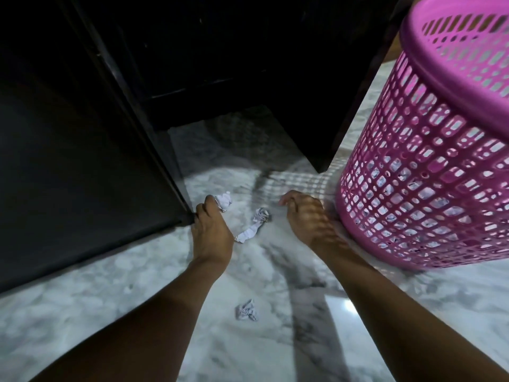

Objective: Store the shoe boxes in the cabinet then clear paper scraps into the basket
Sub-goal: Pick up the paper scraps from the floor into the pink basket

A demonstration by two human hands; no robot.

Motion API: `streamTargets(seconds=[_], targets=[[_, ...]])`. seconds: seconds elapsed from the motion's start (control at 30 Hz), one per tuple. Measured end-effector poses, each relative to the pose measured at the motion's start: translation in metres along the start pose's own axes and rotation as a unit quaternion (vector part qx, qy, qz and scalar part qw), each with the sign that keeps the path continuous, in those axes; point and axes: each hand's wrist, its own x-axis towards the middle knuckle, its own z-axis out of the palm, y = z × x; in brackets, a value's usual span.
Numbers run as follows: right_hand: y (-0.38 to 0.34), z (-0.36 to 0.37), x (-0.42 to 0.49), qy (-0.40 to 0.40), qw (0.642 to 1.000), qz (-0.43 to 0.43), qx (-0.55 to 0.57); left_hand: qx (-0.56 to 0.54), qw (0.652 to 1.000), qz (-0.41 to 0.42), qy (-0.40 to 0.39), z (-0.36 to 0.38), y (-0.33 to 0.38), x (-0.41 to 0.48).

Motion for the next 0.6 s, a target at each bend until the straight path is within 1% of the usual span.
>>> streamTargets(seconds=[0.07,0.1,0.17,0.23,0.3,0.37,0.43,0.53,0.6], targets=[[-0.009,-0.002,-0.013,-0.010,0.999,-0.032,-0.004,-0.030,0.999,-0.001,-0.011,-0.005,0.004,0.006],[-0.009,0.001,-0.015,-0.021,0.998,-0.050,-0.025,-0.034,0.999,-0.001,-0.018,-0.008,0.007,0.009],[-0.012,0.004,-0.019,-0.076,0.990,-0.068,-0.099,-0.017,0.999,0.002,-0.031,-0.012,0.013,0.016],[-0.013,0.004,-0.021,-0.127,0.972,-0.096,-0.175,0.026,0.996,-0.008,-0.080,-0.016,0.018,0.024],[-0.012,0.009,-0.021,-0.142,0.960,-0.111,-0.215,0.070,0.988,-0.025,-0.135,-0.017,0.019,0.030],[-0.010,0.014,-0.022,-0.136,0.961,-0.115,-0.213,0.087,0.984,-0.032,-0.151,-0.017,0.019,0.033],[-0.008,0.018,-0.023,-0.123,0.968,-0.115,-0.186,0.084,0.985,-0.028,-0.146,-0.016,0.018,0.034],[-0.003,0.023,-0.026,-0.109,0.977,-0.108,-0.151,0.066,0.987,-0.009,-0.145,-0.017,0.017,0.028],[0.001,0.025,-0.028,-0.099,0.980,-0.094,-0.147,0.040,0.991,0.001,-0.129,-0.020,0.018,0.020]])
